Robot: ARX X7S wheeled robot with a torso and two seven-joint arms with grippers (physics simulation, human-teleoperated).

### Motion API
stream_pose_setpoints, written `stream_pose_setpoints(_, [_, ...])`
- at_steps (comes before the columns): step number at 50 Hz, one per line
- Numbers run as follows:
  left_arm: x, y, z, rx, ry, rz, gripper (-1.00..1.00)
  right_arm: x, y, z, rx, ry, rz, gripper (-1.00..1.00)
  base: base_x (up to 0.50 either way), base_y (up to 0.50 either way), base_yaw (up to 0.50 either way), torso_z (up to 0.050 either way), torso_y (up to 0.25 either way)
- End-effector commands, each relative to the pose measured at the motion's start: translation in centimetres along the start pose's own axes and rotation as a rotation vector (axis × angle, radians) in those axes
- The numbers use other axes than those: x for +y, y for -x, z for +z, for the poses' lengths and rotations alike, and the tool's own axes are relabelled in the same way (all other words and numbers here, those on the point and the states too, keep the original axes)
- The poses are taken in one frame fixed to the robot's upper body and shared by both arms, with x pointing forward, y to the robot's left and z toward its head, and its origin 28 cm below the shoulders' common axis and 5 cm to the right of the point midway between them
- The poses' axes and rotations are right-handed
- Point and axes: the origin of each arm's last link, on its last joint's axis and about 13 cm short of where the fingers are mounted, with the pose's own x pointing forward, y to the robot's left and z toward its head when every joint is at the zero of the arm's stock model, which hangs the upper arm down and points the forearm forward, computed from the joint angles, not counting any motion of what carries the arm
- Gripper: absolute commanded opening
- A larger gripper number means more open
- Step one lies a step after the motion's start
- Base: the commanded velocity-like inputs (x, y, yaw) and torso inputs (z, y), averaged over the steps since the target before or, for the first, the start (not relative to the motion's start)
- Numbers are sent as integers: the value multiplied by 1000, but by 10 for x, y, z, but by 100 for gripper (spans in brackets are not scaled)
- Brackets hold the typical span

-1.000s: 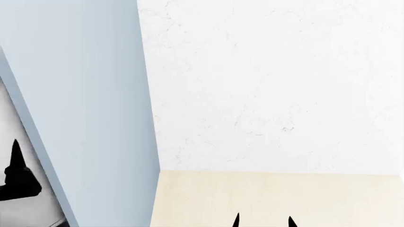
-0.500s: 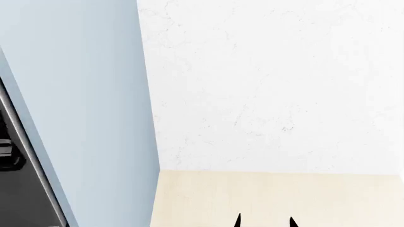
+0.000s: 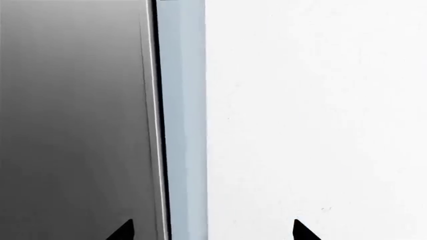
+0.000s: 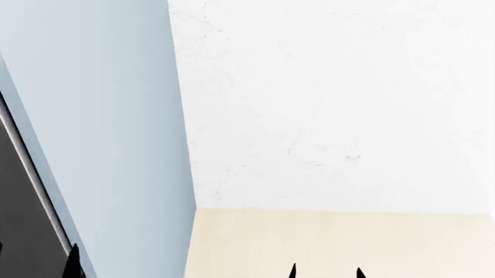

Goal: Close the fridge doors

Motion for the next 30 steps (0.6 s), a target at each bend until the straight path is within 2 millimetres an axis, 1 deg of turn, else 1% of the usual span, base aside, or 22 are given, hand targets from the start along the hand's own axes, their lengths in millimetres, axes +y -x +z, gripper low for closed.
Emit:
stream_pose_setpoints(1, [-10,1,-25,75,45,2,100,1,1,1,-18,46,-5,100,1,500,0,0,0])
stream_pose_setpoints(5, [-10,0,-26,77,45,3,100,1,1,1,-22,61,-5,100,-22,500,0,0,0])
stream_pose_setpoints(10, [-11,0,-26,81,49,4,100,1,1,1,-30,77,-6,100,-200,500,0,0,0])
stream_pose_setpoints(20, [-12,-2,-27,86,48,-2,100,1,1,1,-29,85,-4,100,-245,500,0,0,0])
stream_pose_setpoints(30, [-13,-1,-26,90,55,0,100,1,2,2,-32,93,-7,100,-322,500,0,0,0])
